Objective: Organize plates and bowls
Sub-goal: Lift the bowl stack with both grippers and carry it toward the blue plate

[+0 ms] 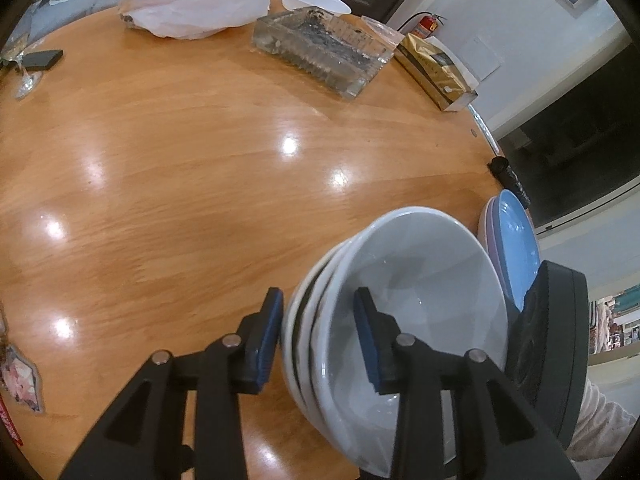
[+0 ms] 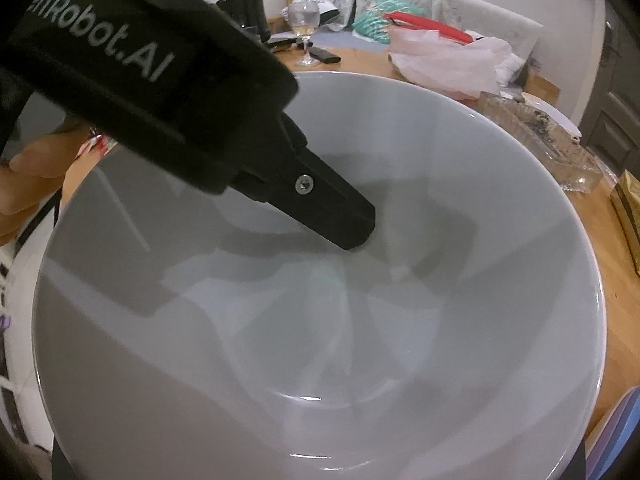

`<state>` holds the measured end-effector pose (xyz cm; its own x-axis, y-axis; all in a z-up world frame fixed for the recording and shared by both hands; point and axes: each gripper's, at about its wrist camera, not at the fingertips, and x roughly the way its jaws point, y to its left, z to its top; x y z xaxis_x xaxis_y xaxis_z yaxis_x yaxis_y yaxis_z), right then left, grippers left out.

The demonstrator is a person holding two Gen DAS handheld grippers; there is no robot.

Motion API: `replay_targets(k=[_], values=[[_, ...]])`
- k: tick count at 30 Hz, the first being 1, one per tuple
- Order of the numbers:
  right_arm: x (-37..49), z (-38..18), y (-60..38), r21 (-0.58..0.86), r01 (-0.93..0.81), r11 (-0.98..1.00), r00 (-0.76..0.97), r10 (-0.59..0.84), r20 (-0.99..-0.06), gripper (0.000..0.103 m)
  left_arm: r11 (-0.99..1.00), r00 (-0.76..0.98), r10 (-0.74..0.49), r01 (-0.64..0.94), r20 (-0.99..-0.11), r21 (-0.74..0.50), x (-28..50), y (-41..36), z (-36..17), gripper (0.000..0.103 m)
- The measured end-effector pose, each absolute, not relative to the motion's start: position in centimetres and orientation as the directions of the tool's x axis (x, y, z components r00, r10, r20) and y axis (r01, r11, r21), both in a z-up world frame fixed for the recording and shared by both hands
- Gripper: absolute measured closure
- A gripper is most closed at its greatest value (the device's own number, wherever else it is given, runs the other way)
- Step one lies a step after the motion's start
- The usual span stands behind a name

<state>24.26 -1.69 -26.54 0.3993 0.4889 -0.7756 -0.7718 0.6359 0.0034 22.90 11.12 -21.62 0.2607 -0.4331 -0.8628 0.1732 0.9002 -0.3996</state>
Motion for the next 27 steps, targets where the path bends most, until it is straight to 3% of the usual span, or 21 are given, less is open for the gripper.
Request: replay_targets(k=[27], values=[[20.4, -21.7, -4.7, -0.021, -0.753, 0.657, 0.48, 0.528, -0.701, 0.001, 0.921, 0.338, -0.377, 0.238, -0.862, -0.309, 20.3, 8.2, -15.4, 0.071]])
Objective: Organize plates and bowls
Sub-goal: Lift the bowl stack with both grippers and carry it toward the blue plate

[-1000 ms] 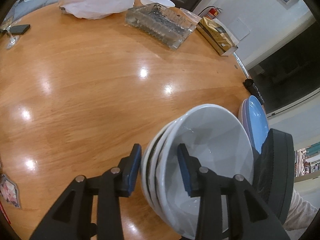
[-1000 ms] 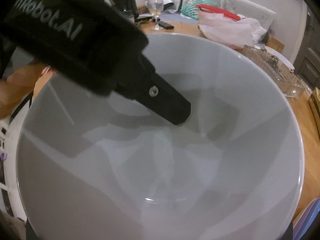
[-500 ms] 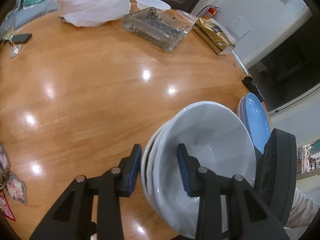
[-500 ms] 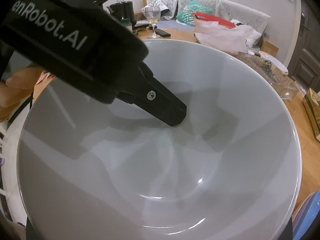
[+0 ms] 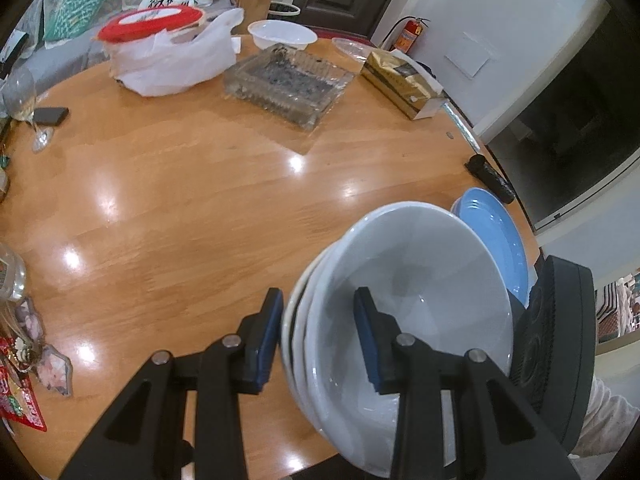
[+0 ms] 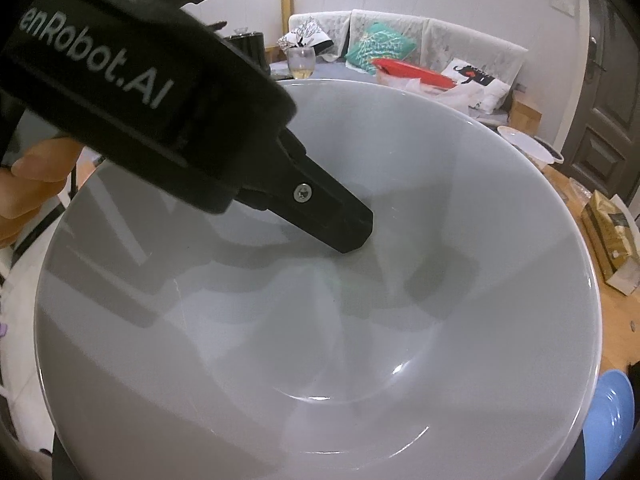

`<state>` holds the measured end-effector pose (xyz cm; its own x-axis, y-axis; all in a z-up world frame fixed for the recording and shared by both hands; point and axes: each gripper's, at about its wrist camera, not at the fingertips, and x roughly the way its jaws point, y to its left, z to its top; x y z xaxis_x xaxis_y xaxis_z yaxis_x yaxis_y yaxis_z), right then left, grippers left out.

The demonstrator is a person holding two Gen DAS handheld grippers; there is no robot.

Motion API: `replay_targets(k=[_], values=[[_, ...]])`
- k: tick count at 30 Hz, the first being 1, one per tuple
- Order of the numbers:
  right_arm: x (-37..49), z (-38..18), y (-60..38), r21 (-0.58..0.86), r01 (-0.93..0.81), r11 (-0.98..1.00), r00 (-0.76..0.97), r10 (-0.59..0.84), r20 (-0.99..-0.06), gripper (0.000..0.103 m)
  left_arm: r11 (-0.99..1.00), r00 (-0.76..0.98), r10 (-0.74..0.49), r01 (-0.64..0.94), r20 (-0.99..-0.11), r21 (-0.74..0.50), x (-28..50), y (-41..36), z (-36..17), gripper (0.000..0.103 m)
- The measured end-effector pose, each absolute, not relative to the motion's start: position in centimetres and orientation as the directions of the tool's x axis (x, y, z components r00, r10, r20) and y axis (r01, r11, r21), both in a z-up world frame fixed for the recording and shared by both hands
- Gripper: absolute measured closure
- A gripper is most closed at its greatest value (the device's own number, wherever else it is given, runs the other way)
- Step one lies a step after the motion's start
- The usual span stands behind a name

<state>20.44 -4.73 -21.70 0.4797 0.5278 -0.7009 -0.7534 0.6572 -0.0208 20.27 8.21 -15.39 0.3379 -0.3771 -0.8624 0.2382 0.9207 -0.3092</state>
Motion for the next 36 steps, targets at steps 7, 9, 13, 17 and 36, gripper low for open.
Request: replay_targets(k=[7, 9, 13, 17, 36], values=[[19.0, -20.6, -6.6, -0.033, -0.736, 0.676, 0.512, 0.525, -0.68, 0.001, 0.919, 0.355, -0.374, 0.263, -0.857, -0.293, 19.5, 6.0, -13.7, 0.07], [19.0, -20.2, -7.0, -0.034, -0.73, 0.682, 0.52, 0.524, -0.675, 0.001, 0.918, 0.358, -0.374, 0.272, -0.856, -0.288, 19.4, 5.3, -13.3, 0.07], [18.6, -19.9, -8.4, -0.034, -0.718, 0.696, 0.536, 0.521, -0.664, 0.001, 0.916, 0.362, -0.372, 0.289, -0.855, -0.277, 19.5, 3.6, -12.6, 0.071], [18.3, -19.7, -9.7, -0.031, -0.706, 0.707, 0.549, 0.519, -0.656, 0.001, 0.914, 0.364, -0.371, 0.305, -0.855, -0.267, 19.4, 1.9, -12.2, 0.071], [16.4, -19.8, -13.8, -0.017, -0.648, 0.762, 0.591, 0.488, -0.642, 0.001, 0.896, 0.34, -0.374, 0.373, -0.863, -0.242, 19.9, -7.0, -11.6, 0.07]])
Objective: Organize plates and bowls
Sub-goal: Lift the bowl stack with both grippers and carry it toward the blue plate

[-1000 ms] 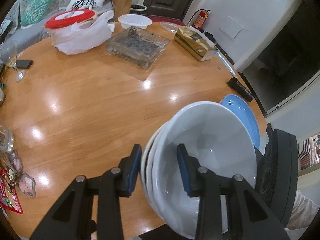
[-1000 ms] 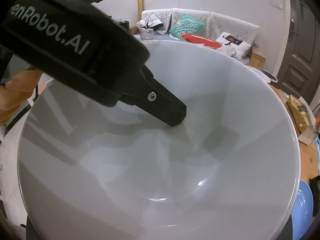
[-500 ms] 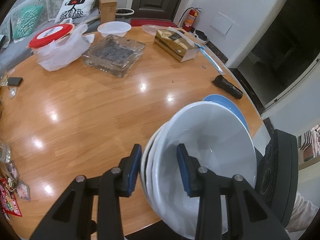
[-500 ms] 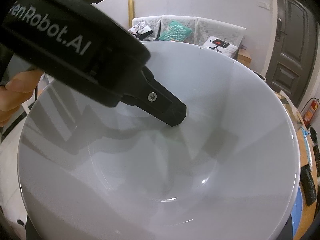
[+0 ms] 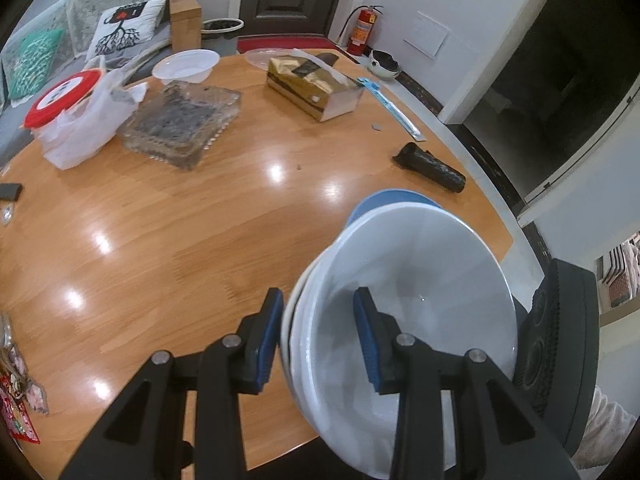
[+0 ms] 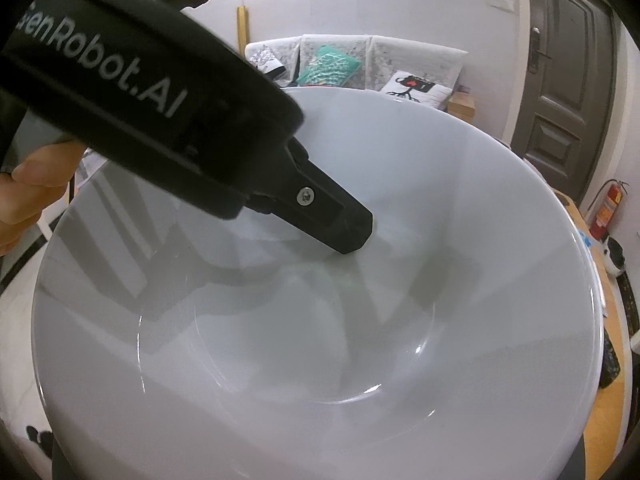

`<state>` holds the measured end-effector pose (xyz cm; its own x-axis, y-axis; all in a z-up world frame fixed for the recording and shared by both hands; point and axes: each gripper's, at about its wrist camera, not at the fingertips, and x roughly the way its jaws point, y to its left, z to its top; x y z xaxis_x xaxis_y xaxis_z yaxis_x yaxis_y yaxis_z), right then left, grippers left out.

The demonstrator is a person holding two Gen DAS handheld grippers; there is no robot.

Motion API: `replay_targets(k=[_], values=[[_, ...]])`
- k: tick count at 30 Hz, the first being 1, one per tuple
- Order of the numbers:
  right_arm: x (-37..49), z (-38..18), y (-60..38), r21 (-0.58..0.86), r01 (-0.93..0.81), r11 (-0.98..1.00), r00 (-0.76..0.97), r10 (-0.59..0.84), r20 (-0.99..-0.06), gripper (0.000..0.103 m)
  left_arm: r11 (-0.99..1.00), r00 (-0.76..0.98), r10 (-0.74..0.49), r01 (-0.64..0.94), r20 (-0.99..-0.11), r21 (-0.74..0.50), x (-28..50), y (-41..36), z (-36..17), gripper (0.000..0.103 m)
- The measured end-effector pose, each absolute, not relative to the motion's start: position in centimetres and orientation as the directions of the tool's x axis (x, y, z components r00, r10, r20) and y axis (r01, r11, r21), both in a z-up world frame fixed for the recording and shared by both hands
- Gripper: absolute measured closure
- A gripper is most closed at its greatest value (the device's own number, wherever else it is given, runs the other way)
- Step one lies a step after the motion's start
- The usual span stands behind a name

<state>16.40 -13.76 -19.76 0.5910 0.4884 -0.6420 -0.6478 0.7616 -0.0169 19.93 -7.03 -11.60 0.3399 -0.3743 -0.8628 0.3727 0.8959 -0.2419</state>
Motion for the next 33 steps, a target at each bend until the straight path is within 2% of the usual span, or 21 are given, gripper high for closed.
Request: replay_targets(k=[23, 33], values=[[13.5, -20.2, -21.6, -0.01, -0.554, 0.832, 0.622, 0.406, -0.67, 0.001, 0.842, 0.272, -0.428, 0.466, -0.862, -0.271, 22.2, -16.9, -12.5, 0.071], [13.4, -19.9, -21.9, 0.005, -0.529, 0.849, 0.608, 0.382, -0.696, 0.001, 0.828, 0.237, -0.443, 0.478, -0.864, -0.293, 23.5, -19.1, -13.9, 0.07]])
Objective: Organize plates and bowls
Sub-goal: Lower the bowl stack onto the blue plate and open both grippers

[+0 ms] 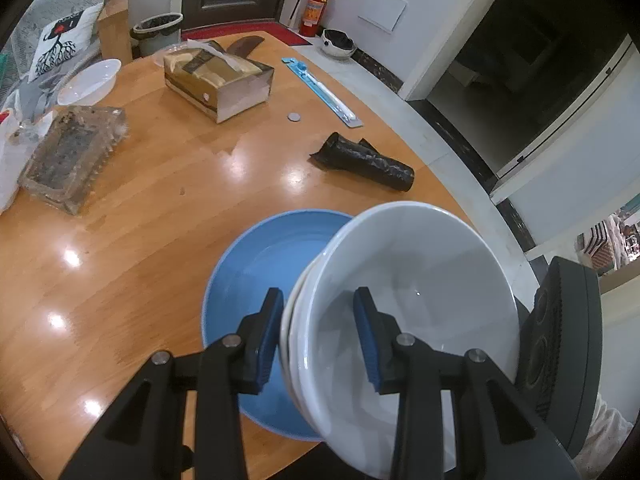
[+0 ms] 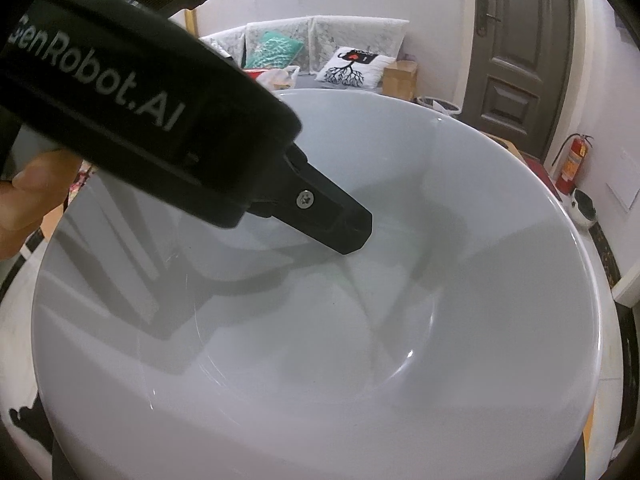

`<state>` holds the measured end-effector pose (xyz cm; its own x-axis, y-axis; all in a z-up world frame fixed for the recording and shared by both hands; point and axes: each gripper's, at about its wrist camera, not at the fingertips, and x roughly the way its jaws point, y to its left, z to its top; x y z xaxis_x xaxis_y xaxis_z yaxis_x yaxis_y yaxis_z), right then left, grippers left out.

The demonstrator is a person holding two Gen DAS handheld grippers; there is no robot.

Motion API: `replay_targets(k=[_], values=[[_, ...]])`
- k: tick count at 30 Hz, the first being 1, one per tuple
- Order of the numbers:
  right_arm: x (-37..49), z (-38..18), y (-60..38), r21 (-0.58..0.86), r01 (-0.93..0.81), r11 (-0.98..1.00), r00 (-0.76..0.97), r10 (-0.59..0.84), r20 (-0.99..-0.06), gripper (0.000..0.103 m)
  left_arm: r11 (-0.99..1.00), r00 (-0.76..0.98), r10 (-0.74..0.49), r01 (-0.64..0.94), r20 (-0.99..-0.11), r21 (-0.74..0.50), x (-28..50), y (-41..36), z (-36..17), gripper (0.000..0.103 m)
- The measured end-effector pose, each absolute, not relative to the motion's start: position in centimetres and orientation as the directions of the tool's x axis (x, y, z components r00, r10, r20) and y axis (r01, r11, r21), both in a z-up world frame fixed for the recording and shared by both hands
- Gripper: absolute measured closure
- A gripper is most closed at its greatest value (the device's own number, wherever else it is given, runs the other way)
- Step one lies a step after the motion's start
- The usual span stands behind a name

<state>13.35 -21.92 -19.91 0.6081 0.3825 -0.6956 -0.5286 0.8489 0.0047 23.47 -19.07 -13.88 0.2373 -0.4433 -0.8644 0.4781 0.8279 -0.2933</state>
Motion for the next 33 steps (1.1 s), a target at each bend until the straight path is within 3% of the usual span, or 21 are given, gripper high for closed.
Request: replay_targets(k=[33], values=[[18.2, -20.0, -20.5, 0.006, -0.552, 0.834, 0.503, 0.338, -0.795, 0.001, 0.825, 0.153, -0.495, 0.392, -0.855, -0.408, 26.8, -18.1, -19.2, 0.07]])
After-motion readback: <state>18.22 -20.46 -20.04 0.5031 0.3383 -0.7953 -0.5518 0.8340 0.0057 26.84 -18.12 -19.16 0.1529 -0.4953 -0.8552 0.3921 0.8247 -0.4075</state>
